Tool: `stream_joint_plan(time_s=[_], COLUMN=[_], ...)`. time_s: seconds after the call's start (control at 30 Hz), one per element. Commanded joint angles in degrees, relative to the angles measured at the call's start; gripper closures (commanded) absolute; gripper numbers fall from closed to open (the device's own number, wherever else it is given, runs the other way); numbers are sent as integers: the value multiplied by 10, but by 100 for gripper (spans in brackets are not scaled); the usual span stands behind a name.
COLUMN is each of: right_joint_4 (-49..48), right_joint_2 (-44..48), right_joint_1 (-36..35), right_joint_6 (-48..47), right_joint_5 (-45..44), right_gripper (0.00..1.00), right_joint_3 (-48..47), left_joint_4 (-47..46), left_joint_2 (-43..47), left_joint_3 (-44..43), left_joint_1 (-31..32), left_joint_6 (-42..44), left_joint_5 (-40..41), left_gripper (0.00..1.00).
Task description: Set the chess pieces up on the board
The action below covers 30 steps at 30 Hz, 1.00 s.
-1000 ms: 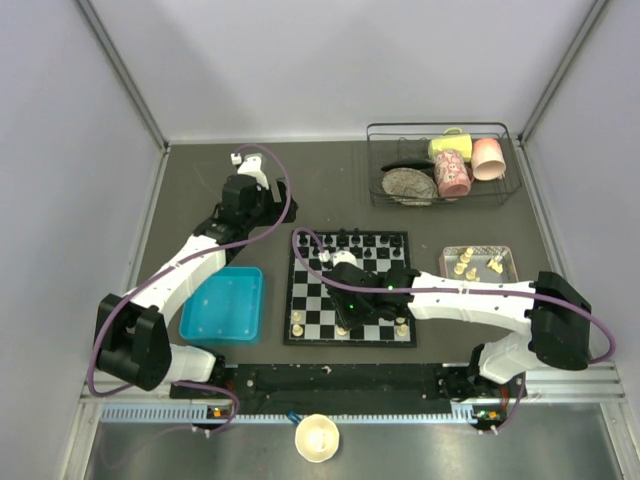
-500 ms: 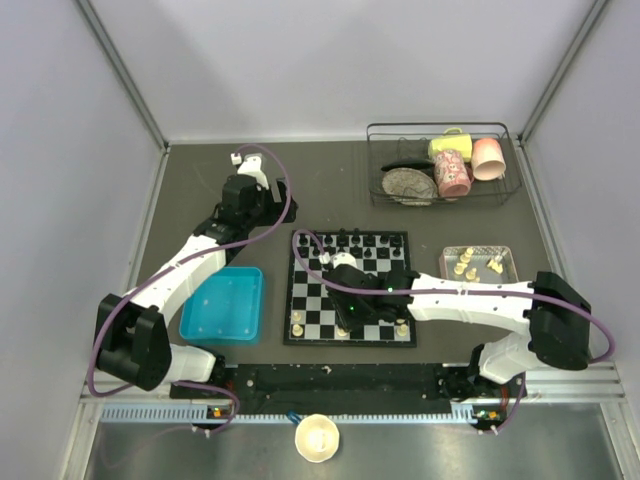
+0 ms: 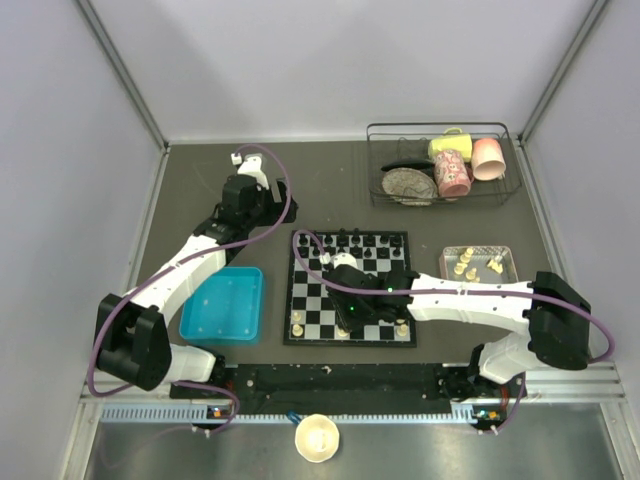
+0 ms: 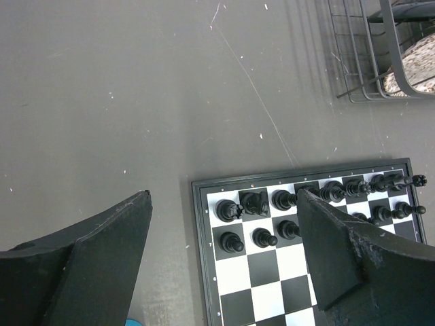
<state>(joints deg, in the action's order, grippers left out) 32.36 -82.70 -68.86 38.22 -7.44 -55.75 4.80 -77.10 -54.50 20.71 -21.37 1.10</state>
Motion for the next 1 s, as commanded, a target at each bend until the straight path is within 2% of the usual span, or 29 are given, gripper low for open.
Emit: stream_joint_plan(time_s=[0.0,0.97], right_joint_4=[-27,-34], right_joint_2=[-1,-5], right_joint_1=[-7,-7], right_joint_6=[10,12], right_joint_5=[-1,3], right_gripper=[100,100], right_joint_3=[4,17], left_joint_4=[-23,-23], left_joint_2=[1,1], left_joint_3=[2,3], left_joint_1=[-2,-2], left_joint_6=[-5,-5], left_joint_5=[-2,-3], left_gripper=[9,9])
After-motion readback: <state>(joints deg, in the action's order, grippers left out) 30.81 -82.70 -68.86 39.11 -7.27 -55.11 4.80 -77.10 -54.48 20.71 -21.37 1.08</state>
